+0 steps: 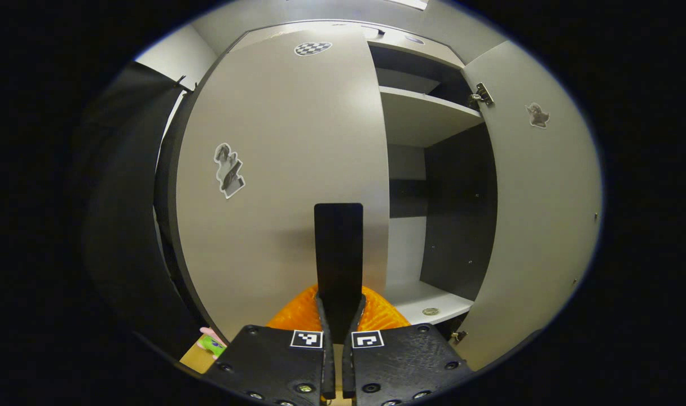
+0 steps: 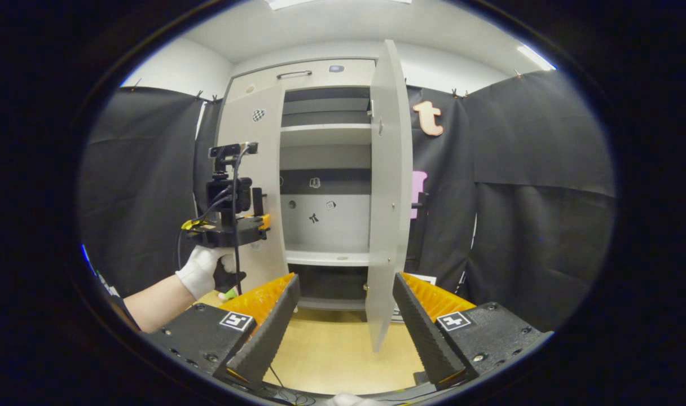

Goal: Open the right door of the double-door shoe cabinet with the right hand, and open the left door with the left hand.

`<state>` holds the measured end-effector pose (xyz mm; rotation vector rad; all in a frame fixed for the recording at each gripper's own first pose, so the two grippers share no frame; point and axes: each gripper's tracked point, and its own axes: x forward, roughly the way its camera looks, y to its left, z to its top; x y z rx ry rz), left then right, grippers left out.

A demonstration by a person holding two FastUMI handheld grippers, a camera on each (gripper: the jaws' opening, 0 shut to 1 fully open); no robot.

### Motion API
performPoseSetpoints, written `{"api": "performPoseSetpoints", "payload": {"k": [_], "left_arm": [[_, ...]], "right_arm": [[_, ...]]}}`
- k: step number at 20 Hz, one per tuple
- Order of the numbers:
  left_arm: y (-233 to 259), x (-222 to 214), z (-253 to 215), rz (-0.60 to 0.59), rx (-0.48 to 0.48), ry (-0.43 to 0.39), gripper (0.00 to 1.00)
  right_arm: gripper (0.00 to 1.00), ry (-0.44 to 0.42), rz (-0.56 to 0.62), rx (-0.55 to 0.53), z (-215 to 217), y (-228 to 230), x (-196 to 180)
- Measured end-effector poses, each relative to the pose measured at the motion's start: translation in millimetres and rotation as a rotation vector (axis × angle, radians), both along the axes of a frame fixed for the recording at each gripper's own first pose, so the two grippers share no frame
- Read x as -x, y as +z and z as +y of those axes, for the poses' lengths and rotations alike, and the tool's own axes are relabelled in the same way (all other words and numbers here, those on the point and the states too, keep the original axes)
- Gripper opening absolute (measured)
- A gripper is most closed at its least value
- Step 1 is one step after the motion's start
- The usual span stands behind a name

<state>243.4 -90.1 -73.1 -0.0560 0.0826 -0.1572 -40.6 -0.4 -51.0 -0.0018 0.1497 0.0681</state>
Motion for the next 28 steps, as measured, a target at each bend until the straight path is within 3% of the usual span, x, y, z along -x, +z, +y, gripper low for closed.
{"api": "performPoseSetpoints", "payload": {"k": [7,16,28], "left_arm": [[1.3,39.3,20.9,-0.002,0.014,-0.010,0.05],[0.2,74.8,61.5,-0.024,-0.014,0.048,0.04],[-8.0,95.2,107.1,-0.028,-0.021,0.067,0.00]], "right_arm": [[1.00,0.091,0.015,-0.023,27.1,-4.8,4.0],[1.00,0.165,0.022,-0.024,55.8,-13.5,16.0],[1.00,0.246,0.029,-0.029,91.7,-15.4,12.3]]}}
